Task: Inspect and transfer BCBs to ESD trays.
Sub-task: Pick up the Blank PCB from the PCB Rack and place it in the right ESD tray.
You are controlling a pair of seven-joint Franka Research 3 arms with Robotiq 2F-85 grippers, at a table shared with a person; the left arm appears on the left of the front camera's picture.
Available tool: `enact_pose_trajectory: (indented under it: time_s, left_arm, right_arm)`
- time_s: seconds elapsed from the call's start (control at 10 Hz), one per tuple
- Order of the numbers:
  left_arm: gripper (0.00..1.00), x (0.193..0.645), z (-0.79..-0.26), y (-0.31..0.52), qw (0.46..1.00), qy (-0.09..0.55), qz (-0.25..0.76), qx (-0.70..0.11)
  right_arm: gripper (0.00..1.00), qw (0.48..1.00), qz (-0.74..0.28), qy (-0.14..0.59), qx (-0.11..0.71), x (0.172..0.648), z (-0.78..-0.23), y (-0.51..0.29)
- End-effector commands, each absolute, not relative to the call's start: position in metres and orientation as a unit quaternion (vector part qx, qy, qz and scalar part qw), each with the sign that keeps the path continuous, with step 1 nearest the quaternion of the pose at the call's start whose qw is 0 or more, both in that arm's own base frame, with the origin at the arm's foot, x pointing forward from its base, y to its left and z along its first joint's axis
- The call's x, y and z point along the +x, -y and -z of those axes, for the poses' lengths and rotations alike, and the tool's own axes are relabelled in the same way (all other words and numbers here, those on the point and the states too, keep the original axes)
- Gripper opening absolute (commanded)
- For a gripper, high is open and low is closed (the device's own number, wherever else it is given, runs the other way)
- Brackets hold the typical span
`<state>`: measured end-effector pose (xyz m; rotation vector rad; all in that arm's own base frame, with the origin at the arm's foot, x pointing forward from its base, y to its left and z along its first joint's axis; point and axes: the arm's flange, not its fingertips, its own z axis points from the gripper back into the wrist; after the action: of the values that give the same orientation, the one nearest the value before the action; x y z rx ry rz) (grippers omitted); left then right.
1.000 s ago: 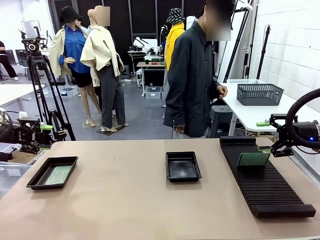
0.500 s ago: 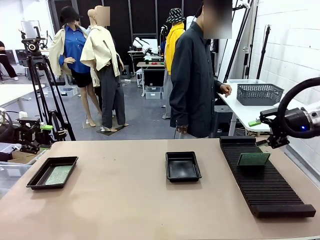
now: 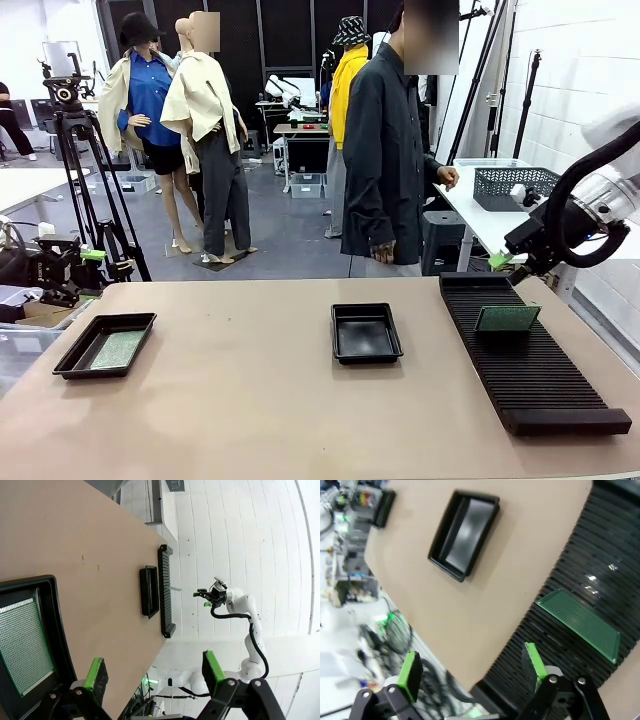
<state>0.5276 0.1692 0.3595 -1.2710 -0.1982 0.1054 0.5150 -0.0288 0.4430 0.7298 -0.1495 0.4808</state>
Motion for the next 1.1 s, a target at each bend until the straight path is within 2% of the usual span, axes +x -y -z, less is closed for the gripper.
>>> enact_pose_trajectory:
  time_s: [0.0,0.5,0.8,1.0]
  left_arm:
    - [1.00,0.527,-0.363,-0.169,0.804,0.092,-0.051,-0.585]
    - [1.00,0.527,-0.363,-0.169,0.804,0.092,-0.051,-0.585]
    - [1.00,0.527,-0.363,-0.169,0.804,0.092,-0.051,-0.585]
    - [1.00,0.527,-0.363,-0.169,0.804,0.092,-0.051,-0.585]
  right_arm:
    - [1.00,0.898,-0.308,0.077,0.306,0.529,-0.440,0.025]
    - [1.00,0.849,-0.487,0.038,0.203,0.533,-0.443,0.016]
    - [1.00,0.799,-0.580,0.083,0.136,0.521,-0.422,0.004]
    - [1.00,0.761,-0.637,0.080,0.093,0.515,-0.415,0.000]
